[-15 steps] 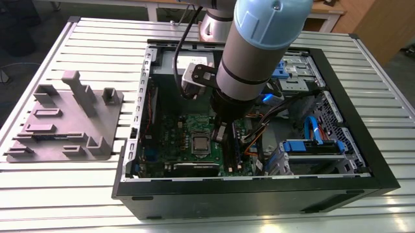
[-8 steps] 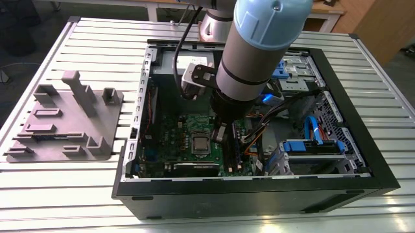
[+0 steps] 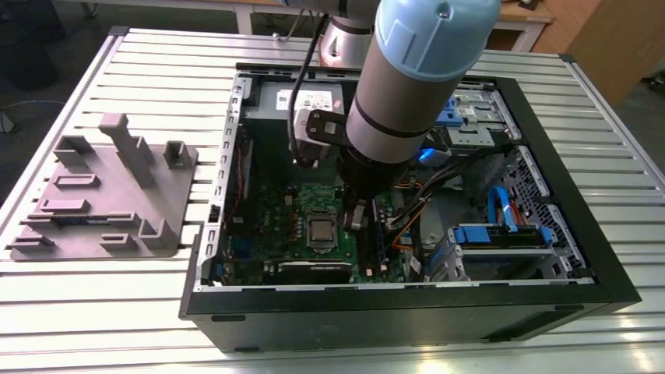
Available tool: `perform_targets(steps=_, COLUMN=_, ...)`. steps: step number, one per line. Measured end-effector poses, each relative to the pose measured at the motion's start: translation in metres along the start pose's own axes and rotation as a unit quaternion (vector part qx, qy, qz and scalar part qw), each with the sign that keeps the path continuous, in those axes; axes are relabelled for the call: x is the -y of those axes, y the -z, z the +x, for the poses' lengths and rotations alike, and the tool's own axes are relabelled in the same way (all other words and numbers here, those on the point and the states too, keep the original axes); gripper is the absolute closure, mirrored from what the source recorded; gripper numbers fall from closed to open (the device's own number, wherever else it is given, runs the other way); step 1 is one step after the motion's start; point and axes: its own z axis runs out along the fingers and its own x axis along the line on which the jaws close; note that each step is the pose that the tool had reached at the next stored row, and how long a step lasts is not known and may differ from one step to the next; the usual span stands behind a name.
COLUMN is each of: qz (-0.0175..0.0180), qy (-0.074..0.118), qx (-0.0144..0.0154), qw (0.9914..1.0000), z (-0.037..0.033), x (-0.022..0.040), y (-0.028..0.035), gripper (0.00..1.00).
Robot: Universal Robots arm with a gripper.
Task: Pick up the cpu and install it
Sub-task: 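Install the first cpu locking lever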
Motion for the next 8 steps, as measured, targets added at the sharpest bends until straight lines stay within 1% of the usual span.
perform_targets(steps=2, qz=0.0003, qy=0.002, qx=-0.0007, qw=1.00000, z=0.0001, x=0.0002, y=-0.0018, gripper=0.90)
perform_targets(steps=3, qz=0.0006, qy=0.002, qx=-0.0027, qw=0.99999, z=0.0001, x=0.0002, y=-0.0025, gripper=0.90)
perform_targets(steps=6, qz=0.0029, qy=0.007, qx=-0.0170, qw=0.99983, z=0.0002, x=0.0003, y=-0.0035, gripper=0.90)
perform_targets(steps=7, qz=0.0034, qy=0.009, qx=-0.0206, qw=0.99974, z=0.0002, x=0.0003, y=-0.0040, gripper=0.90)
perform_targets(steps=8, qz=0.0033, qy=0.012, qx=-0.0213, qw=0.99970, z=0.0003, x=0.0004, y=-0.0046, gripper=0.90)
